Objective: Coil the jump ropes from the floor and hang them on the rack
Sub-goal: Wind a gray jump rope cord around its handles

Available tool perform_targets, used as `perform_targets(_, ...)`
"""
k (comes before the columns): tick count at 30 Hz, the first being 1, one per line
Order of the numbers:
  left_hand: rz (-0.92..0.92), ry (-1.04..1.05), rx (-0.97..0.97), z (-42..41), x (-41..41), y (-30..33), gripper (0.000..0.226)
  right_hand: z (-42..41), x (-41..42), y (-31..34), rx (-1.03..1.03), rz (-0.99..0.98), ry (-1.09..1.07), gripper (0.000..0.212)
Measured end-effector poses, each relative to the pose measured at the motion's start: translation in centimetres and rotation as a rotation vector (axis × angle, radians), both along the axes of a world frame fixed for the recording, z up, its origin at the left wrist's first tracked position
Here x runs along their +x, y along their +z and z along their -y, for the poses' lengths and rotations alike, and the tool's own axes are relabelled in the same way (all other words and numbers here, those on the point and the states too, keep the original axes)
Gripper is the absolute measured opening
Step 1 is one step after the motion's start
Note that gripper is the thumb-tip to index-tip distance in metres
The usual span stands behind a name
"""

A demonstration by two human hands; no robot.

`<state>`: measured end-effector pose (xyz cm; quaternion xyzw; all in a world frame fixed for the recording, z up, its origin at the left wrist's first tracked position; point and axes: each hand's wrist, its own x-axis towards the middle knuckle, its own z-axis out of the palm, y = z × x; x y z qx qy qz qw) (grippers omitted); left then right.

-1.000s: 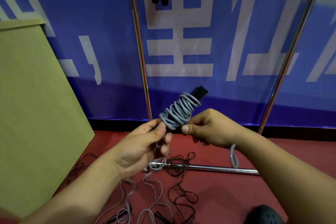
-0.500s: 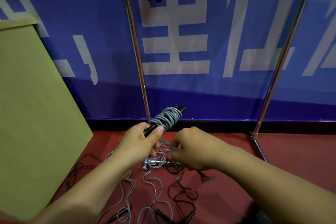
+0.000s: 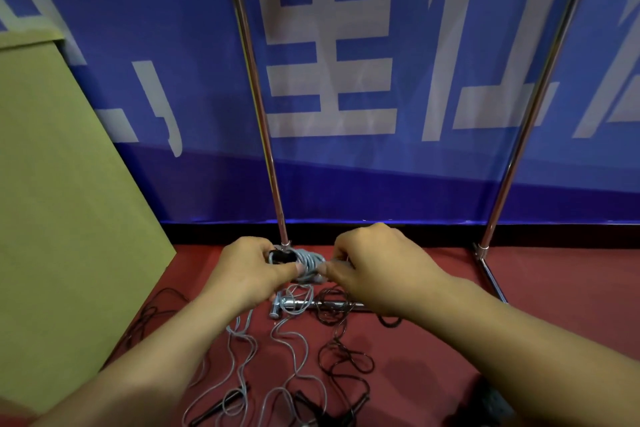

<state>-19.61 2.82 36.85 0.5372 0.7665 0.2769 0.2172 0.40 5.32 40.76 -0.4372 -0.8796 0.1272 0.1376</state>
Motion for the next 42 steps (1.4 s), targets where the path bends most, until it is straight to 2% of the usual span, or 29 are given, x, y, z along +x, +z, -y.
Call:
perform_targets(8,-0.145,-0.308,0.022,0.6,1.0,-0.5,0.028,-1.7,0.3,0.0,0.087,-0.07,-0.104,0.037)
perform_targets(12,-0.091,-0.434,0.055,1.1,1.9,-0.2,0.024,-2.6,0.6,0.0,0.117,-0.097,-0.135,0.045)
perform_targets(19,0.336,-0.573,-0.005,2.0,2.4,1.1,0.024,-4.3,1.4,0.1,0.011,-0.136,-0.152,0.058)
perform_targets(25,0.8,-0.597,-0.006,2.5,2.9,2.6,0.025,-4.3,1.0,0.6,-0.084,-0.242,0.005,0.063)
perform_targets(28,1.107,-0.497,0.032,2.7,3.0,3.6,0.012,-3.9,0.6,0.5,-0.12,-0.228,0.041,0.036)
perform_targets(29,1.179,-0.441,0.062,2.6,3.1,3.8,0.013,-3.9,0.3,0.1,-0.097,-0.242,0.056,0.022)
perform_targets(31,1.24,-0.322,0.116,2.3,3.0,4.0,0.023,-3.5,-0.4,-0.7,-0.131,-0.306,0.007,0.018)
perform_targets(35,1.19,-0.157,0.269,1.3,2.7,3.5,0.033,-2.0,-1.7,-0.7,-0.035,-0.158,0.05,0.019)
perform_targets(38,1.002,-0.076,0.344,0.8,2.5,2.9,0.035,-0.7,-2.3,-0.8,0.009,-0.08,0.132,0.023)
perform_targets(40,0.725,-0.049,0.39,0.5,2.2,2.2,0.037,0.0,-2.5,-1.3,0.017,-0.035,0.183,0.022)
perform_targets(42,0.329,-0.05,0.43,0.4,1.7,1.4,0.038,0.8,-2.6,-1.3,0.031,0.011,0.233,0.021)
